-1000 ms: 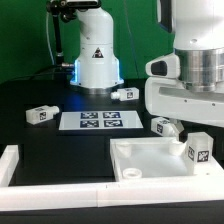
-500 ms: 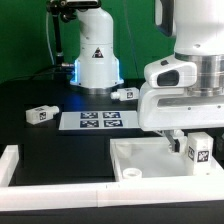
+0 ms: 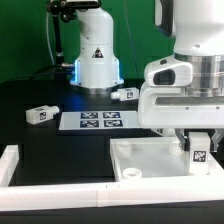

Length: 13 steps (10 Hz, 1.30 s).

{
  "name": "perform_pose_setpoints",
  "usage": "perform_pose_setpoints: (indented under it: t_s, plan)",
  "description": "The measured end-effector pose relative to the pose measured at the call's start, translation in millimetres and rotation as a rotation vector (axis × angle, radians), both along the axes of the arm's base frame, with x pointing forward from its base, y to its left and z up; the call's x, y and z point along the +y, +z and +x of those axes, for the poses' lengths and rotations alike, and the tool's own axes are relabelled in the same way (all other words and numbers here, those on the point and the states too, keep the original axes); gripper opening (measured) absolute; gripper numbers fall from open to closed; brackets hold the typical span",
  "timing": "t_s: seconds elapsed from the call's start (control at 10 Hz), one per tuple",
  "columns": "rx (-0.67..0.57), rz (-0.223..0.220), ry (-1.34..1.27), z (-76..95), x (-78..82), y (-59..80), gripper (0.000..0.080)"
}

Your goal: Assemble one leg

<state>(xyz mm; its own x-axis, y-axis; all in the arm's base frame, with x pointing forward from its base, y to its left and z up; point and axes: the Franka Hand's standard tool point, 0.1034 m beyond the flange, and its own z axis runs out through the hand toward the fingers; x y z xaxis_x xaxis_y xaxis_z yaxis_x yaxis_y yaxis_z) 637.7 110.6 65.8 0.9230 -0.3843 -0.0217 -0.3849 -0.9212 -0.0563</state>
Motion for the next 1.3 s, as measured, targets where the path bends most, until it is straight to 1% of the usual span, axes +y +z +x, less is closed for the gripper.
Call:
perform_pose_setpoints:
  t_s: [0.3, 0.6, 0.8, 1.1, 1.2, 1.3]
  plan:
    - [0.025, -0.001, -0.369, -0.4, 2.6, 0.1, 0.0284]
    - [0.024, 0.004, -0.854, 2.3, 6.0, -0.1, 0.0284]
    - [0.032, 0.075, -1.139, 2.0, 2.0, -0.3, 0.0284]
    - [0.044, 0.082, -1.287, 2.7, 4.0, -0.3, 0.0284]
    - [0.054, 0.093, -1.356, 2.9, 3.4, -0.4, 0.0284]
    - [0.083, 0.127, -1.541, 4.1, -1.2, -0.1, 0.0284]
